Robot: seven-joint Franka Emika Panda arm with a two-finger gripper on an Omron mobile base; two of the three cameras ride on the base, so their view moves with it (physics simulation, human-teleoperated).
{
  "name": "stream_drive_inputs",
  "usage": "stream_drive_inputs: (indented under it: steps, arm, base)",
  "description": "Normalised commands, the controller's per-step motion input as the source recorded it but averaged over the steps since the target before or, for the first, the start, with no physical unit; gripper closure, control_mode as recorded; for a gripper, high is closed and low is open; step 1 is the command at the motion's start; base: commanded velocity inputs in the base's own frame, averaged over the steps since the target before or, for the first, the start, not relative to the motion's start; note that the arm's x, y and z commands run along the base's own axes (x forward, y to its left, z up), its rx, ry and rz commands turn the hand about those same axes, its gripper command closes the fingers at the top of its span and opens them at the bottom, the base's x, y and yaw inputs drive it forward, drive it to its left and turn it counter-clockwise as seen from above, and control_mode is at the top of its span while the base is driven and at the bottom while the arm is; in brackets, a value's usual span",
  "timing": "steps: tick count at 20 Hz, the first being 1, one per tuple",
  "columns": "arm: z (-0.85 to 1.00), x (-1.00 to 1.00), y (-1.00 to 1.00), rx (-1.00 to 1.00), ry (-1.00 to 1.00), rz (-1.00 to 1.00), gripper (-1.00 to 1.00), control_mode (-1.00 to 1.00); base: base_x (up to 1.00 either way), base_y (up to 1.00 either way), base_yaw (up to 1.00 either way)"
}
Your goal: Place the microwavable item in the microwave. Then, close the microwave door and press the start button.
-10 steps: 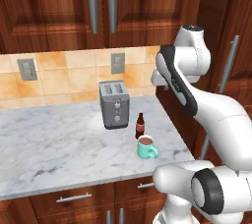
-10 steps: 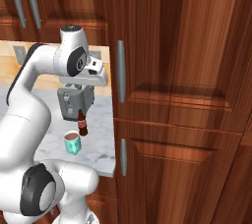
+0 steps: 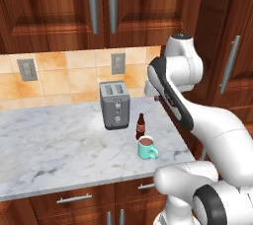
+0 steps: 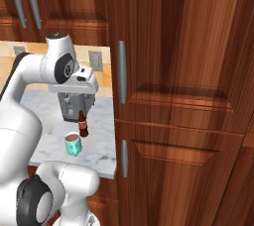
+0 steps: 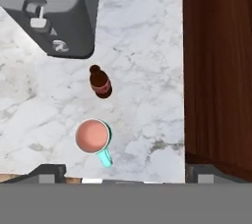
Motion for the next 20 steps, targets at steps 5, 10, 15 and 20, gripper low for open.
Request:
stream_drive_inputs:
  steps: [5, 10, 15, 20]
  arm:
    - [-0.58, -0.13, 0.47, -0.10, 0.06, 0.04, -1.00, -1.00]
    - [-0.49, 0.00, 0.14, -0.01, 0.04, 0.06, -1.00, -1.00]
    - [-0.25, 0.00, 0.07, 0.00, 0.02, 0.05, -1.00, -1.00]
    - [-0.30, 0.00, 0.06, 0.00, 0.07, 0.04, -1.00, -1.00]
  base:
    - [0.00, 0.00, 0.00]
    - [0.00, 0.00, 0.00]
    - [0.00, 0.00, 0.00]
    - [0.00, 0.00, 0.00]
